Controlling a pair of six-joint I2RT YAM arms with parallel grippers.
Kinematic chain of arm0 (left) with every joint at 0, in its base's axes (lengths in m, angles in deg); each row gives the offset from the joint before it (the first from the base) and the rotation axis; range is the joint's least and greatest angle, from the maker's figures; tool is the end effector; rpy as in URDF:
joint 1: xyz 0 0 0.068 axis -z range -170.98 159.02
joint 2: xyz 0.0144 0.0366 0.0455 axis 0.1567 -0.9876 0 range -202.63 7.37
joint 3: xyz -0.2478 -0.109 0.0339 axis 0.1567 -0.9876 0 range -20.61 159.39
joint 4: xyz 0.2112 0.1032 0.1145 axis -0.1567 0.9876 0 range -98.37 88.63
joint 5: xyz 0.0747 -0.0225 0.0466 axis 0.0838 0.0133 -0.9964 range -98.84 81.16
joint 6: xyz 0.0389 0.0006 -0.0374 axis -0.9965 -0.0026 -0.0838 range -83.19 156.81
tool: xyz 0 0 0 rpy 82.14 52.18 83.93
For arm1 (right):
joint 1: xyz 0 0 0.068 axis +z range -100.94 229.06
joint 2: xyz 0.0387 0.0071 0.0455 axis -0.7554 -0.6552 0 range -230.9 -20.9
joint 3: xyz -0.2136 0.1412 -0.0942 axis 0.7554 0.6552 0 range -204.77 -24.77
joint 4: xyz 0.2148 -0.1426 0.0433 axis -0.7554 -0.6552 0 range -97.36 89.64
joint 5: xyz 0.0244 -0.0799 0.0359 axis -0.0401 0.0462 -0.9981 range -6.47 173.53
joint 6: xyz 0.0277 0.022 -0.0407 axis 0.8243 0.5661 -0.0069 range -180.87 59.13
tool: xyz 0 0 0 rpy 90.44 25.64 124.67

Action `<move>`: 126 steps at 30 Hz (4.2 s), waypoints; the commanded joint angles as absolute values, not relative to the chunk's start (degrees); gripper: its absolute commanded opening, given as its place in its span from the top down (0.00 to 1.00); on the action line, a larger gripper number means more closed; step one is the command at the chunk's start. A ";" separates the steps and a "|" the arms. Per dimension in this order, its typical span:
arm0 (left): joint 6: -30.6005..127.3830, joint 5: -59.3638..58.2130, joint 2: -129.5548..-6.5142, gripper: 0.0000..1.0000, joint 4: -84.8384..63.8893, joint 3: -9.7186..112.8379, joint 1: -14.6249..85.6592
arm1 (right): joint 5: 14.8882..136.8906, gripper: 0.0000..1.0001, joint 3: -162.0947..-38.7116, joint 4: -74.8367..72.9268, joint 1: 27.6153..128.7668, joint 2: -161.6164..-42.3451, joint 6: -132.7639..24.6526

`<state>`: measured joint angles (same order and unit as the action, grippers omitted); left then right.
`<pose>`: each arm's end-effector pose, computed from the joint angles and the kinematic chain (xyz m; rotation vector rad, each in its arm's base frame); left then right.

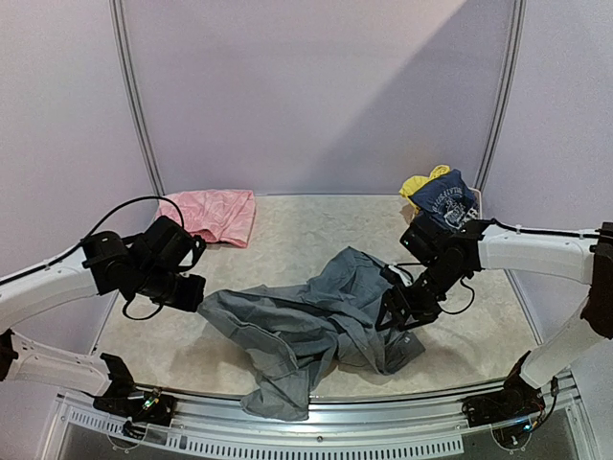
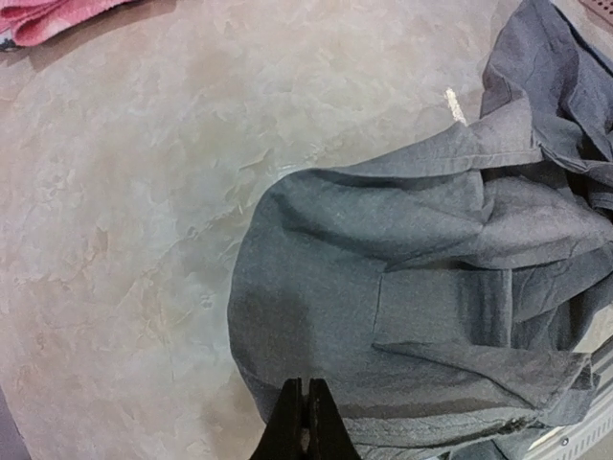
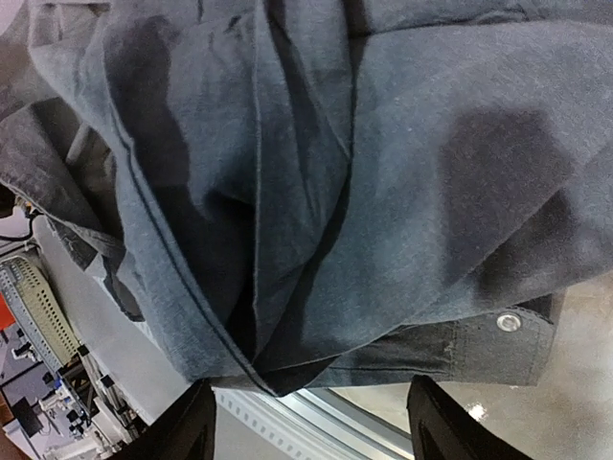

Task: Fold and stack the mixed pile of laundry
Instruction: Adjust the crumpled shirt at the center of the board.

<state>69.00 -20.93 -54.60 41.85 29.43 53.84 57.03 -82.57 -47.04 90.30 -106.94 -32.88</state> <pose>0.1462 -0.1349 0.2584 0.2204 2.6184 -0.1875 0.1952 0.1921 0.2116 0.4368 -2.9555 -0.8032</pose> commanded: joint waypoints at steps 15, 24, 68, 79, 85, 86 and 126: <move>73.35 -23.83 -49.88 1.00 43.16 26.06 53.23 | 44.64 0.45 -82.00 -36.39 90.82 -108.98 -37.32; 74.42 -23.55 -49.85 1.00 42.72 25.43 53.23 | 42.84 0.45 -81.93 -36.66 90.86 -110.45 -36.79; 56.77 -33.54 -40.41 1.00 29.60 31.46 47.27 | 52.77 1.00 -99.04 -45.21 82.00 -86.69 -19.26; 61.11 -34.63 -37.19 1.00 27.61 28.52 45.06 | 53.15 1.00 -107.34 -37.55 82.01 -93.74 -15.09; 61.86 -36.52 -38.46 1.00 26.59 28.59 44.51 | 54.58 1.00 -112.57 -32.06 81.84 -98.86 -13.50; 61.82 -36.73 -38.77 1.00 26.49 28.68 44.34 | 54.80 1.00 -113.49 -30.86 81.71 -99.98 -13.06; 66.34 -29.48 -64.19 1.00 32.94 36.44 36.64 | 55.62 0.45 -152.27 -54.68 76.87 -148.77 -29.59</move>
